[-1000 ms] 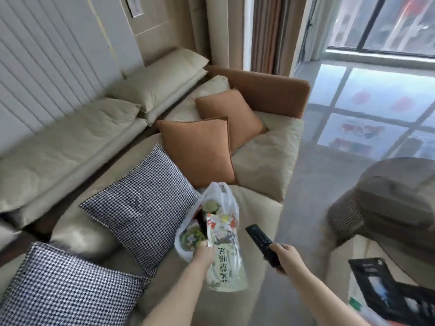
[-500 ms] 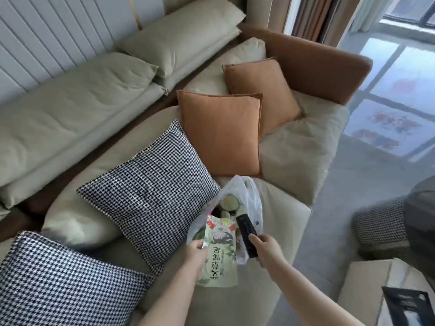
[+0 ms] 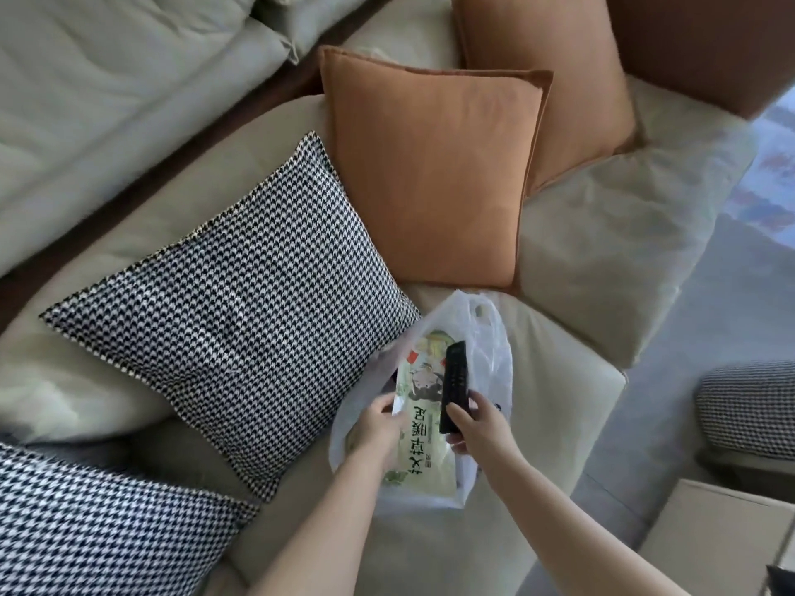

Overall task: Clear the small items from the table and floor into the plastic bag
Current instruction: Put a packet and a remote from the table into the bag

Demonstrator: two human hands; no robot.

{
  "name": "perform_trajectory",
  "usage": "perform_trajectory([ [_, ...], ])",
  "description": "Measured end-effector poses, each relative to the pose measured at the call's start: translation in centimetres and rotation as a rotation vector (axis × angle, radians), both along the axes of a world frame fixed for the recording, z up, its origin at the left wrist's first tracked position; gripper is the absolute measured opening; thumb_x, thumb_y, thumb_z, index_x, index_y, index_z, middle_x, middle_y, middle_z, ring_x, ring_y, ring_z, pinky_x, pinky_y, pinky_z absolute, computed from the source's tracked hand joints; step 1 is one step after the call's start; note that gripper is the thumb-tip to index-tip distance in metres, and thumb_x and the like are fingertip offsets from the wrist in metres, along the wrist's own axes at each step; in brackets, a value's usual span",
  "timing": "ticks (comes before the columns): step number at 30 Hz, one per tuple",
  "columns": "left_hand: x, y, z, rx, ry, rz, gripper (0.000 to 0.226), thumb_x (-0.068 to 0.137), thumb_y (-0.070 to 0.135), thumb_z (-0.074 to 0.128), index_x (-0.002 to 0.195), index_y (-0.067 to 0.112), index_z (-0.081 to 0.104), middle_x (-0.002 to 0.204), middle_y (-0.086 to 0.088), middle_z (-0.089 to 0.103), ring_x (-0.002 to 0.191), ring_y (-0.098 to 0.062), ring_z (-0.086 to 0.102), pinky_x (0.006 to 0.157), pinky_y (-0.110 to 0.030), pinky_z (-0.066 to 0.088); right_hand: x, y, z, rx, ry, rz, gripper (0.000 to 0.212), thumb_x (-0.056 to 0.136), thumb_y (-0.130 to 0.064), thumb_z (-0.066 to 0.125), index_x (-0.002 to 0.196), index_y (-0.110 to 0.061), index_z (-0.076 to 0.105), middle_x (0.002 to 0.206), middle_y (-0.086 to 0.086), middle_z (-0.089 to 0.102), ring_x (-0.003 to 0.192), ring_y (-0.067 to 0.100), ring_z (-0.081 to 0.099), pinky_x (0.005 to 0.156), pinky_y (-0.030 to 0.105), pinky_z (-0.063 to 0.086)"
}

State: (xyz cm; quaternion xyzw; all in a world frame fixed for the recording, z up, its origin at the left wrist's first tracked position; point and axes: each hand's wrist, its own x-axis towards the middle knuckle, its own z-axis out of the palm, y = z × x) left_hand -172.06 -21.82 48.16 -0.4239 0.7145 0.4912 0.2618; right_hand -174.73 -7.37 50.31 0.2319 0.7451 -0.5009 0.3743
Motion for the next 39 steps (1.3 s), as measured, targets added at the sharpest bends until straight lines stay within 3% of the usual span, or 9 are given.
perform_trajectory([
  [3,0.8,0.2,-1.0,-0.036,0.037,0.039,0.039,0.093,0.014,0.057,0.132,0.019,0.053,0.115,0.002,0.062,0.078,-0.007,0.054,0.065,-0.018,0.044,0.1,0.5,-0.8,0.146,0.046,0.19,0.048,0.095,-0.022,0.053,0.141,-0.014,0.04,0.122,0.005,0.062,0.1,0.021,0.064,0.087,0.038,0.054],
  [7,2.9,-0.8,-1.5,-0.201,0.076,0.088,0.032,0.091,0.004,0.055,0.121,0.014,0.06,0.12,-0.002,0.063,0.1,-0.015,0.06,0.086,-0.025,0.048,-0.1,1.4,-0.8,0.36,0.154,0.272,0.032,0.094,-0.019,0.048,0.123,-0.01,0.056,0.114,0.008,0.064,0.102,0.026,0.06,0.083,0.036,0.05],
  [10,4.0,-1.9,-1.7,-0.471,0.081,-0.001,0.03,0.088,0.011,0.061,0.117,0.02,0.062,0.118,-0.003,0.06,0.104,-0.018,0.055,0.08,-0.03,0.051,-0.7,1.8,-1.7,0.421,0.222,0.197,0.039,0.091,-0.022,0.056,0.129,-0.013,0.051,0.121,0.009,0.054,0.112,0.024,0.052,0.091,0.034,0.044],
  [13,4.6,-2.5,-1.7,-0.612,-0.02,-0.031,0.052,0.083,0.023,0.069,0.132,0.023,0.049,0.136,-0.01,0.044,0.118,-0.025,0.044,0.084,-0.033,0.049,-1.3,1.5,-2.6,0.362,0.192,0.104,0.059,0.088,-0.025,0.064,0.139,-0.013,0.038,0.135,0.009,0.045,0.123,0.025,0.047,0.098,0.039,0.043],
  [16,5.1,-2.8,-2.3,-0.457,-0.161,0.007,0.082,0.083,0.028,0.069,0.149,0.021,0.02,0.153,-0.015,0.023,0.133,-0.033,0.038,0.098,-0.043,0.048,-1.4,0.8,-2.9,0.236,0.138,-0.051,0.073,0.086,-0.02,0.066,0.146,-0.017,0.024,0.133,0.007,0.048,0.117,0.025,0.051,0.093,0.038,0.044],
  [21,6.0,-2.5,-1.3,-0.23,-0.187,0.137,0.047,0.095,0.014,0.054,0.139,0.007,0.037,0.132,-0.014,0.053,0.109,-0.027,0.057,0.089,-0.033,0.047,-0.9,1.0,-2.1,0.263,0.177,-0.083,0.064,0.091,-0.011,0.055,0.147,-0.015,0.024,0.071,-0.002,0.05,0.078,0.018,0.053,0.07,0.031,0.044],
  [28,6.3,-3.7,3.4,-0.182,0.019,0.124,0.02,0.093,0.027,0.057,0.099,0.008,0.053,0.08,-0.001,0.054,0.068,-0.016,0.052,0.055,-0.024,0.041,0.5,3.8,3.0,0.257,0.272,-0.14,0.054,0.09,-0.01,0.054,0.142,-0.012,0.036,0.078,-0.007,0.048,0.082,0.017,0.052,0.073,0.027,0.038],
  [32,5.9,-4.6,7.3,-0.246,0.164,0.125,0.027,0.095,0.021,0.051,0.07,0.013,0.044,0.068,-0.002,0.045,0.06,-0.018,0.043,0.055,-0.027,0.034,0.9,5.3,6.4,0.256,0.336,-0.237,0.051,0.09,-0.011,0.055,0.138,-0.014,0.041,0.085,-0.005,0.054,0.086,0.023,0.06,0.078,0.035,0.05],
  [39,7.7,-3.7,11.9,-0.335,0.257,0.101,0.007,0.094,0.015,0.051,0.091,0.008,0.052,0.08,-0.004,0.055,0.063,-0.016,0.048,0.053,-0.027,0.035,5.1,7.3,9.9,0.321,0.353,-0.222,0.049,0.088,-0.006,0.052,0.136,-0.013,0.041,0.076,-0.002,0.052,0.081,0.024,0.055,0.073,0.032,0.045],
])
